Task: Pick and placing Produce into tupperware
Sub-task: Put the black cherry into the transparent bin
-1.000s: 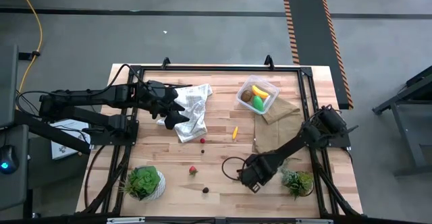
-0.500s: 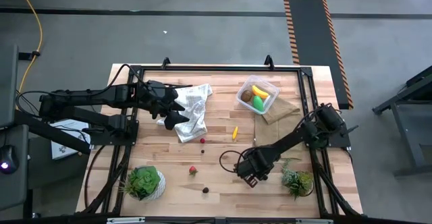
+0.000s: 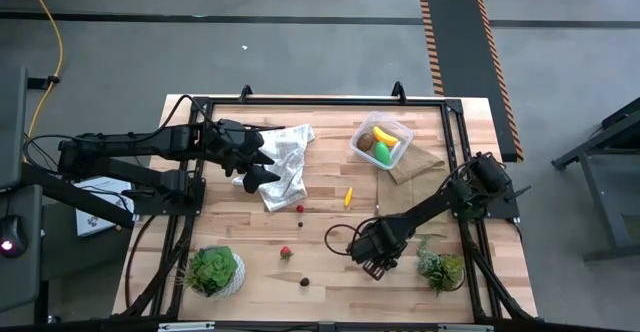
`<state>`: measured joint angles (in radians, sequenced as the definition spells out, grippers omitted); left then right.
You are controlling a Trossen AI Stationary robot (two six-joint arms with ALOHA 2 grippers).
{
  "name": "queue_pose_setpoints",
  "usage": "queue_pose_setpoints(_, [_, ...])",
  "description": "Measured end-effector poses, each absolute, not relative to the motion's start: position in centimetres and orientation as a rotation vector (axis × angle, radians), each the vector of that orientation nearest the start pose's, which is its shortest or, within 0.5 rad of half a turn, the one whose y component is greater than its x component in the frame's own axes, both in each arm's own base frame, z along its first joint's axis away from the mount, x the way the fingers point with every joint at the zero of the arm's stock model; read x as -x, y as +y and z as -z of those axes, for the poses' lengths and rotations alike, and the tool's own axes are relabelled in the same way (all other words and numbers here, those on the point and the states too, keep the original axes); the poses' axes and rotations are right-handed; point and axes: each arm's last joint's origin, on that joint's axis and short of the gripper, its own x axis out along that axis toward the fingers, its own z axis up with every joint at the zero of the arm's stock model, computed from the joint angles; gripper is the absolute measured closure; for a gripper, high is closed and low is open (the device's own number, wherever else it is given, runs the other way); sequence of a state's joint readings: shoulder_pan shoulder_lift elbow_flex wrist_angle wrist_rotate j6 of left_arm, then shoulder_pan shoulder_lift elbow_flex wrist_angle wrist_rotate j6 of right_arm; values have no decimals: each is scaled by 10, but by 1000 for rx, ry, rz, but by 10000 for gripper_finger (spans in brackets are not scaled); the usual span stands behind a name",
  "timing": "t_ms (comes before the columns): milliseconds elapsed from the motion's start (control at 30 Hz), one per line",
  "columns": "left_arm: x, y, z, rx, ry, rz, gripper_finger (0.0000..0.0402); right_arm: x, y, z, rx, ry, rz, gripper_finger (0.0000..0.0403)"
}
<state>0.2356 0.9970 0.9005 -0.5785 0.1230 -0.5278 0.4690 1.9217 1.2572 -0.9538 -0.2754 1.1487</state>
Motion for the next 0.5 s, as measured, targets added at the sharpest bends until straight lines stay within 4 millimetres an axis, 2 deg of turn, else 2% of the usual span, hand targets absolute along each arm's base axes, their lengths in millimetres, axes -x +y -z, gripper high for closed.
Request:
queue_pose_setpoints(200, [-197, 44, -301, 630, 624, -282, 73, -295, 161, -152, -653, 1757, 362, 205])
queue_pose_setpoints(500, [-197, 44, -301, 646, 622, -288, 73, -291, 167, -152, -573, 1763, 290, 203])
